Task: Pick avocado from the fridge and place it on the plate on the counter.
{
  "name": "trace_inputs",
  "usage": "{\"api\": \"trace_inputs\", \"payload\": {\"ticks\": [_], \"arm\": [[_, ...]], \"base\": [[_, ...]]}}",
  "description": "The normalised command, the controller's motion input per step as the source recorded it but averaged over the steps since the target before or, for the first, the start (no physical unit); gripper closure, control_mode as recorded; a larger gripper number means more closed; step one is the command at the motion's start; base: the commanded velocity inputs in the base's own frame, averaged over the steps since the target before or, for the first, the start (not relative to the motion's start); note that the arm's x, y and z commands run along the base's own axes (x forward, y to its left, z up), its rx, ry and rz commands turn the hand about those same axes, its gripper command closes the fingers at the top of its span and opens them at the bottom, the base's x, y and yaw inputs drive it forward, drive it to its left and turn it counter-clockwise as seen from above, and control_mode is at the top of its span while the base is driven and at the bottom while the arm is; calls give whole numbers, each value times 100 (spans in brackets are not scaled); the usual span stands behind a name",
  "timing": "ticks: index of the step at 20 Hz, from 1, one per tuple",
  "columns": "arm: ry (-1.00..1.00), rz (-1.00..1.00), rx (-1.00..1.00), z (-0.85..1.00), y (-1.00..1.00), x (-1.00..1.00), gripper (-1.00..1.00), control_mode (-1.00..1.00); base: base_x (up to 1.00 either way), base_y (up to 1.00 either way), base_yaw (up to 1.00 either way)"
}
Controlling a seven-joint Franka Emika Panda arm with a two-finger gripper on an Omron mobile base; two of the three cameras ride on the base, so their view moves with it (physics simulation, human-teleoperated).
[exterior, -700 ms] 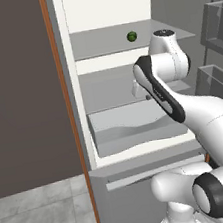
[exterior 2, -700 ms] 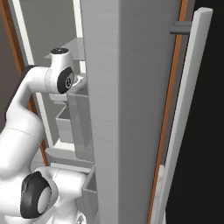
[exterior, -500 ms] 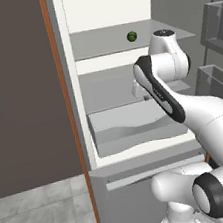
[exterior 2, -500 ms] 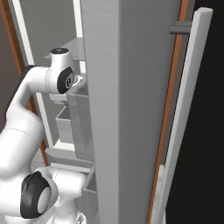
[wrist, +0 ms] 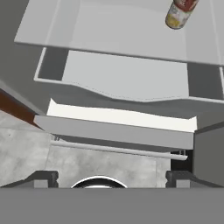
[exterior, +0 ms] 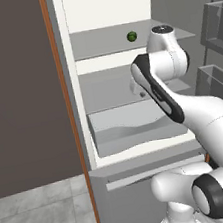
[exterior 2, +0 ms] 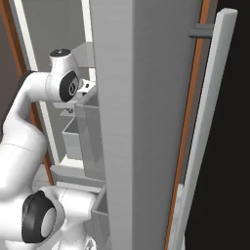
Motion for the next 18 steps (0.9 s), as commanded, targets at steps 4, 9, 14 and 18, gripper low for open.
{"api": "trace_inputs", "payload": {"ticks": [4,9,14,18], "arm": [[-25,0,-1,66,1,0,-100,-100],[-22,0,0,73,0,0,-100,-100],[-16,0,0,45,-8,0,-100,-100],[-11,0,3,9,-18,0,-100,-100]], "base": [[0,0,0],[0,0,0],[0,0,0],[0,0,0]]}}
